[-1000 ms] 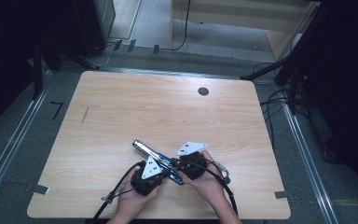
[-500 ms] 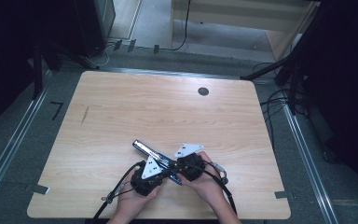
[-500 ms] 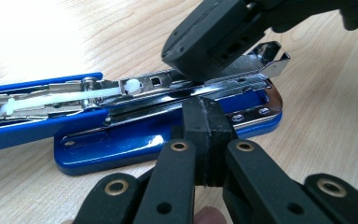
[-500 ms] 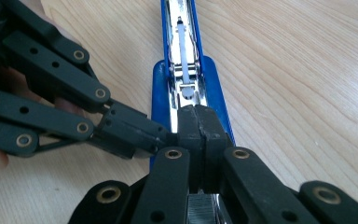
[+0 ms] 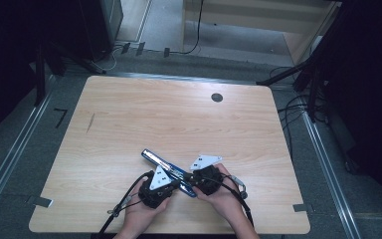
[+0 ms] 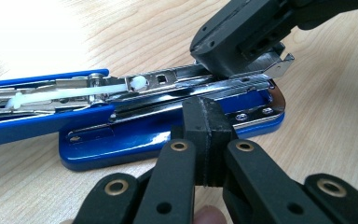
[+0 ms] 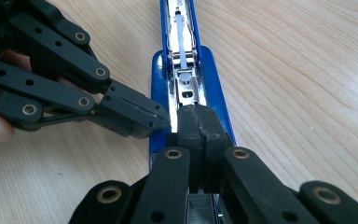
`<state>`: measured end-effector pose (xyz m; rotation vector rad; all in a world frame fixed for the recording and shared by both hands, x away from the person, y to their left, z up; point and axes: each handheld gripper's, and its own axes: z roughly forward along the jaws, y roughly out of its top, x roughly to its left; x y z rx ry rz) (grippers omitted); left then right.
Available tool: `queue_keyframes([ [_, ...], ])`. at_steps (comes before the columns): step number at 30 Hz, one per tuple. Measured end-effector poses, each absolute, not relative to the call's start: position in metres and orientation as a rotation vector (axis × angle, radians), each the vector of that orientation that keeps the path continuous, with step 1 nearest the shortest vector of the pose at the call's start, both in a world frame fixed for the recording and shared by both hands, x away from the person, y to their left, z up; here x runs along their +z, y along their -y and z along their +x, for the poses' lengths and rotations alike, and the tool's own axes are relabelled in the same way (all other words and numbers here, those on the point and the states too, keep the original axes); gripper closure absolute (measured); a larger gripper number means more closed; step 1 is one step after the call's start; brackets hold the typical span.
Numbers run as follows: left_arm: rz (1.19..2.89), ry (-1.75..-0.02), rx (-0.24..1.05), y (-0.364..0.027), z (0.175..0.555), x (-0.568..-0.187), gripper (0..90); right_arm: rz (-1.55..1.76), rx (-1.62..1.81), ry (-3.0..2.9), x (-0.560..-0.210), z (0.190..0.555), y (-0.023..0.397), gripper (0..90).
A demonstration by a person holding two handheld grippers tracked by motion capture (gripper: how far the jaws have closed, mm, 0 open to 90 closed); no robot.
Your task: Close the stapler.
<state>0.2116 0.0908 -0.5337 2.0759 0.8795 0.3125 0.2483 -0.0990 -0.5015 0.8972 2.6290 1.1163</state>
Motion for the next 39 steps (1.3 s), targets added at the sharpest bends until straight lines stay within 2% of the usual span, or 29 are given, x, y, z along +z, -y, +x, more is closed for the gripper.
queue_keyframes([
  [8,2.069,-0.899,0.329,-0.098,0.214,-0.528,90.0,0.9,1.144,-2.608,-0.498,0.248,0.101,90.0],
  [17,2.043,-1.004,0.362,-0.128,0.225,-0.524,90.0,0.931,1.19,-2.567,-0.492,0.251,0.099,90.0],
  [24,2.019,-1.079,0.37,-0.15,0.237,-0.527,90.0,0.917,1.224,-2.568,-0.488,0.257,0.085,90.0],
  [39,2.012,-1.173,0.37,-0.158,0.249,-0.533,90.0,0.896,1.244,-2.582,-0.489,0.275,0.052,90.0],
])
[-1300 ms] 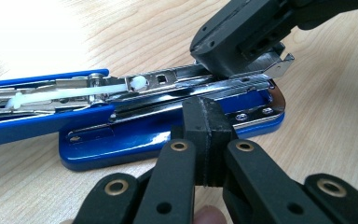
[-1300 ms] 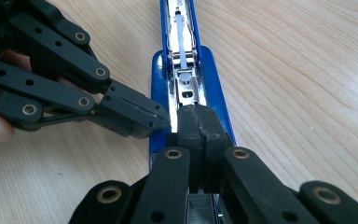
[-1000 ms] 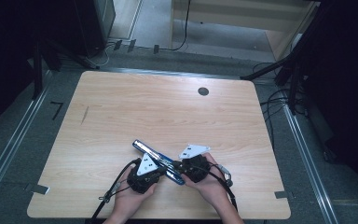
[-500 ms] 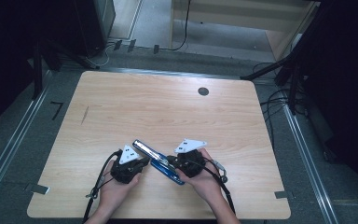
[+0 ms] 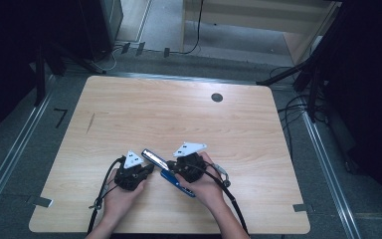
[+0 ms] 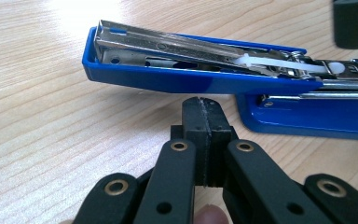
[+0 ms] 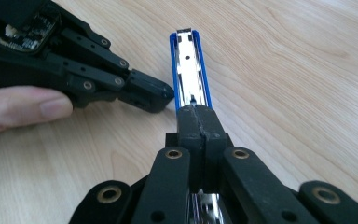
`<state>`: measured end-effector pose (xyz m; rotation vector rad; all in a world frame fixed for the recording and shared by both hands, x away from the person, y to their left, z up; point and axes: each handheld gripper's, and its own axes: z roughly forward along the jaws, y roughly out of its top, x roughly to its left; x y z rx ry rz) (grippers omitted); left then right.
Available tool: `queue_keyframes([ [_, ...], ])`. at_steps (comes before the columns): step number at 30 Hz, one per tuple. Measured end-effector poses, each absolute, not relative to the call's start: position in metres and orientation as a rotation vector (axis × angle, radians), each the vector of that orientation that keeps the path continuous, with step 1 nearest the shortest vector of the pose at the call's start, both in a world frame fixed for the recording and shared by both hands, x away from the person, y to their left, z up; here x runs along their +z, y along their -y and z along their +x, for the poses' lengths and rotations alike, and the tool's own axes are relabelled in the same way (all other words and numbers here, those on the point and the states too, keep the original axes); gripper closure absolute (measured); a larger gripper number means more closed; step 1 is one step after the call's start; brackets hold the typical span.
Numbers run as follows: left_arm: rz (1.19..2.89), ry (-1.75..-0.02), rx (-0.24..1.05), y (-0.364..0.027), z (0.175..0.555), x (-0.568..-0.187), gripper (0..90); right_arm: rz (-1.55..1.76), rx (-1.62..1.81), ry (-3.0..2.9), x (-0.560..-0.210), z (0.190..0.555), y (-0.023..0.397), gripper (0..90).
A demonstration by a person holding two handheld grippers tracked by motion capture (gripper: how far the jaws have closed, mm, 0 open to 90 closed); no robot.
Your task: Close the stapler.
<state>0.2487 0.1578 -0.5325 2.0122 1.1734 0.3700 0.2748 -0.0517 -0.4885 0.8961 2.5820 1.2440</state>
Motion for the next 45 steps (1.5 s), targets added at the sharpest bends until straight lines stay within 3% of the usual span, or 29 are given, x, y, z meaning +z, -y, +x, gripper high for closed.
queue_keyframes([
  [23,1.992,-1.186,0.386,-0.157,0.252,-0.532,90.0,0.856,1.187,-2.588,-0.497,0.292,0.023,90.0],
  [45,1.955,-1.132,0.416,-0.153,0.245,-0.521,90.0,0.818,1.207,-2.56,-0.486,0.288,0.026,90.0],
])
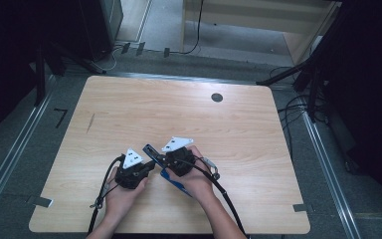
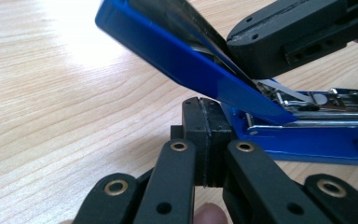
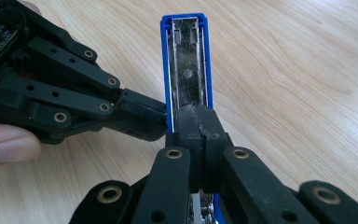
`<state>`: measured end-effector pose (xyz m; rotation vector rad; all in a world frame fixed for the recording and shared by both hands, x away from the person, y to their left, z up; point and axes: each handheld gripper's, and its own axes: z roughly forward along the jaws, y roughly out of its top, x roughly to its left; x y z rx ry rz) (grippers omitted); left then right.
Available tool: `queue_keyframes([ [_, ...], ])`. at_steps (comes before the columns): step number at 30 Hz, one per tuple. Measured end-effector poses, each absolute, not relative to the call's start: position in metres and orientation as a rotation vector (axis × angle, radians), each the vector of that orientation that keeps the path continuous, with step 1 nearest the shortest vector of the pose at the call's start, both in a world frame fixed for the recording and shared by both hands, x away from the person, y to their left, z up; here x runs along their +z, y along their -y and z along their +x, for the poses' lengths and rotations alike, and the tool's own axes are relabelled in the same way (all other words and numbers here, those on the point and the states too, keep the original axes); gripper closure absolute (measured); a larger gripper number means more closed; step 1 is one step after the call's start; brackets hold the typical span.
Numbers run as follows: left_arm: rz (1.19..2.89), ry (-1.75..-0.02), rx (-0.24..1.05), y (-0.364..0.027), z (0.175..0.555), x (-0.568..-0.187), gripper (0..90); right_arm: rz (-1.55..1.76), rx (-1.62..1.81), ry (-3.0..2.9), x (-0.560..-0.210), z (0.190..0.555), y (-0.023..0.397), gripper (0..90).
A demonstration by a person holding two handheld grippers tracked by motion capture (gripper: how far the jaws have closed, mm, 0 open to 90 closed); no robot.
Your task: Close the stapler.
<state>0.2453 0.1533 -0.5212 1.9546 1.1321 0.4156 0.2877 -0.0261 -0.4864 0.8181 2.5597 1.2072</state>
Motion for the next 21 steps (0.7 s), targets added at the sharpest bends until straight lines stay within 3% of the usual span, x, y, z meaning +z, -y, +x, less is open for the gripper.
queue_keyframes([
  [21,1.94,-1.025,0.323,-0.131,0.22,-0.523,90.0,0.815,1.242,-2.534,-0.477,0.281,0.036,90.0],
])
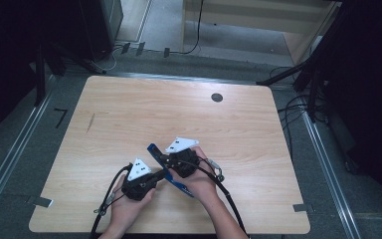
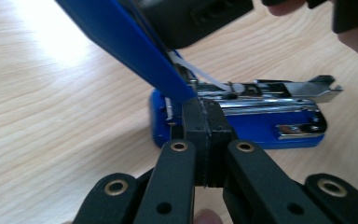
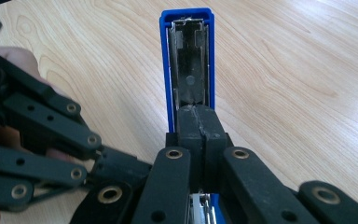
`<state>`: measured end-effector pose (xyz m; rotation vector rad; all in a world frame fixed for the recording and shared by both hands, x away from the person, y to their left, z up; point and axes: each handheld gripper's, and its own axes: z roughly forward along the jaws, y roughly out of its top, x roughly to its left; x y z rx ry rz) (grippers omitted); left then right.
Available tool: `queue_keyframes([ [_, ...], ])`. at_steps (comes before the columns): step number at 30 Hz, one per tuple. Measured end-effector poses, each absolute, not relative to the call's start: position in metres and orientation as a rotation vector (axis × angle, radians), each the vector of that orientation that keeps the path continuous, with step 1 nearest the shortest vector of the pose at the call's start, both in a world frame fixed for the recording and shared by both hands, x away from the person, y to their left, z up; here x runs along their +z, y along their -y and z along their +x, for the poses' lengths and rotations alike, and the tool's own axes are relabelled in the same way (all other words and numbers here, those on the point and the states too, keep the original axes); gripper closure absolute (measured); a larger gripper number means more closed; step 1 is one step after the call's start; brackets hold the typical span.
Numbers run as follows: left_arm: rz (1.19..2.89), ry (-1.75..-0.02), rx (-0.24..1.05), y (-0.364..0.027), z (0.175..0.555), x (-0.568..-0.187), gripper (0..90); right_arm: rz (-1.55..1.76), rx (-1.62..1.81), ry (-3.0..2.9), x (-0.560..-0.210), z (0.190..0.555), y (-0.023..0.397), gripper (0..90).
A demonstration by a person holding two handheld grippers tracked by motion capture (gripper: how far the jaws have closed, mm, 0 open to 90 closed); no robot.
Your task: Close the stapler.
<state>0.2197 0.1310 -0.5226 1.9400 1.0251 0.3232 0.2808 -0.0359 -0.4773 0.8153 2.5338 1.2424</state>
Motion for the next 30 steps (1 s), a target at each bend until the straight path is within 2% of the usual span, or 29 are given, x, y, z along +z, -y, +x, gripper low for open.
queue_keyframes([
  [12,1.968,-0.958,0.27,-0.108,0.213,-0.53,90.0,0.81,1.258,-2.526,-0.472,0.277,0.043,90.0],
  [30,2.032,-0.954,0.324,-0.097,0.214,-0.534,90.0,0.83,1.28,-2.503,-0.47,0.267,0.057,90.0],
])
